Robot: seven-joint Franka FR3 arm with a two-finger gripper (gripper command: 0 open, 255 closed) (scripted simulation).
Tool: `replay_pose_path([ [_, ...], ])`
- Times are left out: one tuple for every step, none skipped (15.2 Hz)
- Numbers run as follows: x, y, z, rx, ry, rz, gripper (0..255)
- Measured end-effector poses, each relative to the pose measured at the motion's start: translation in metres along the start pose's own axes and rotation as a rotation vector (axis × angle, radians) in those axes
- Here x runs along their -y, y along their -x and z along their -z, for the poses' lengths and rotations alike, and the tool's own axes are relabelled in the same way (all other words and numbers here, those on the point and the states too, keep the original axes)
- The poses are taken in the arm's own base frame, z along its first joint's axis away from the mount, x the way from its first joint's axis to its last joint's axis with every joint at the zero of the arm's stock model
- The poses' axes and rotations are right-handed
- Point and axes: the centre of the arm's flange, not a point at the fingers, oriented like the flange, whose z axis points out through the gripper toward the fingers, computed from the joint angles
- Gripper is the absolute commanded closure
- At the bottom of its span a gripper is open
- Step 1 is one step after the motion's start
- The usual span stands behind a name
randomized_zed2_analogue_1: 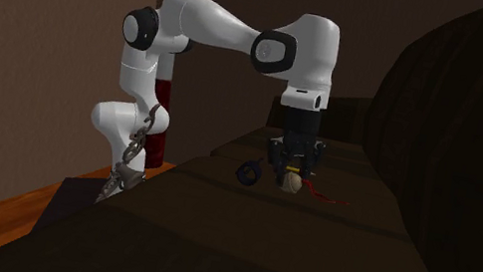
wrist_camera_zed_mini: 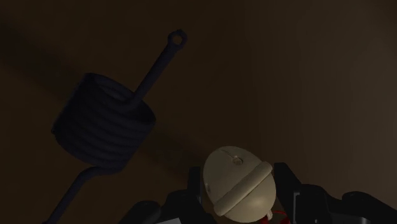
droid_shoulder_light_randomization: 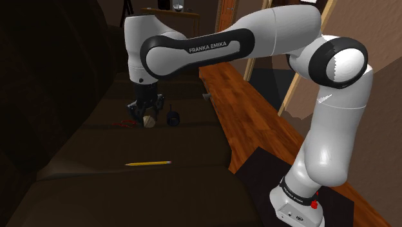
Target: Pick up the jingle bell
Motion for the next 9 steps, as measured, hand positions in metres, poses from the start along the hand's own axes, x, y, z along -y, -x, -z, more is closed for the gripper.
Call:
replay_pose_path([
  [0.0,0.0,0.002,0.0,0.0,0.0,255],
  [0.0,0.001,0.007,0.0,0.0,0.0,255],
  [0.0,0.0,0.012,0.0,0.0,0.0,255],
  [0.0,0.0,0.017,0.0,0.0,0.0,255],
  [0.001,0.0,0.021,0.0,0.0,0.0,255],
  [0.001,0.001,0.026,0.0,0.0,0.0,255],
  [0.0,0.001,0.031,-0.001,0.0,0.0,255],
  [0.0,0.0,0.036,0.0,0.0,0.0,255],
  [0.001,-0.001,0.041,0.0,0.0,0.0,255],
])
